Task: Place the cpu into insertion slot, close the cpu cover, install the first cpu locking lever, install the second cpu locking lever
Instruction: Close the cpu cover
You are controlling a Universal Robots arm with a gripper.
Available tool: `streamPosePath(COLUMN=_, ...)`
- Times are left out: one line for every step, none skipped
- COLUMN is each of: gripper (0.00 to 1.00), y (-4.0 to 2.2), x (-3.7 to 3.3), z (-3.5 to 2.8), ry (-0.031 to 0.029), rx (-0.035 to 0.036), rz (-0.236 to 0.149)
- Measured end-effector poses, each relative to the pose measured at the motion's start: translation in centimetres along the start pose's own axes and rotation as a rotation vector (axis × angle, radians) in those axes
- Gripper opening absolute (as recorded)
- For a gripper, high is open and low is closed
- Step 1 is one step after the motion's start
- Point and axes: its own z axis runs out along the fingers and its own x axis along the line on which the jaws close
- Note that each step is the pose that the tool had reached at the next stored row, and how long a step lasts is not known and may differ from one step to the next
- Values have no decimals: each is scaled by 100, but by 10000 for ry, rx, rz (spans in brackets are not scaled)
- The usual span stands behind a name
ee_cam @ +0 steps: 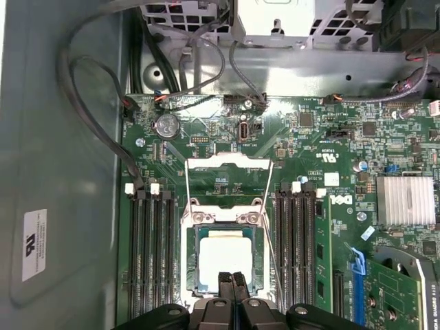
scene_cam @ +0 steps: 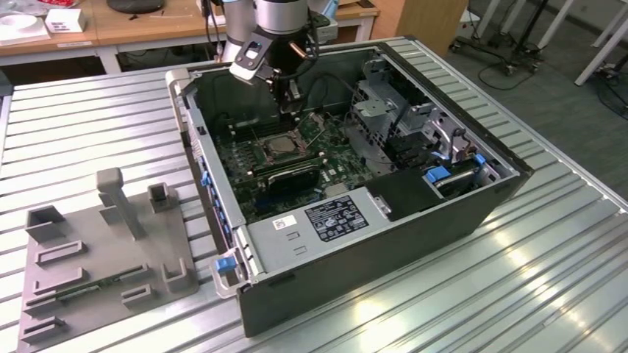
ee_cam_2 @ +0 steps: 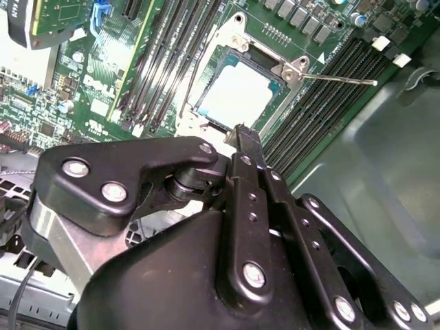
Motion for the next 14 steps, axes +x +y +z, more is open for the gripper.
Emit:
streamPosePath(gripper=11, y=0, x=0, z=0, ry=1, rx=0, rz=0)
streamPosePath(gripper=11, y=0, x=0, z=0, ry=2, rx=-1, rz=0)
streamPosePath(gripper=11, y=0, x=0, z=-8, ry=0, rx=0, rz=0)
streamPosePath(gripper=11, y=1, x=0, z=-16, ry=-1, rx=0, rz=0)
streamPosePath(gripper=11, y=1, x=0, z=-16, ry=-1, rx=0, rz=0)
streamPosePath(gripper=11, y=1, x=0, z=-16, ry=-1, rx=1, rz=0)
streamPosePath(gripper=11, y=1, x=0, z=-17, ry=-1, rx=1, rz=0)
streamPosePath(gripper=11, y=1, x=-1, z=-21, ry=-3, rx=3, rz=0)
streamPosePath(gripper=11, y=1, x=-1, z=-24, ry=-4, rx=3, rz=0)
streamPosePath(gripper=11, y=2, x=-1, z=-27, ry=-3, rx=2, rz=0)
streamPosePath(gripper=11, y=2, x=-1, z=-32, ry=-2, rx=1, rz=0)
streamPosePath(gripper=11, y=3, x=-1, z=-38, ry=-2, rx=1, rz=0)
streamPosePath(gripper=11, y=3, x=-1, z=-45, ry=-1, rx=1, rz=0)
streamPosePath(gripper=11, y=4, x=-1, z=-50, ry=-1, rx=0, rz=0)
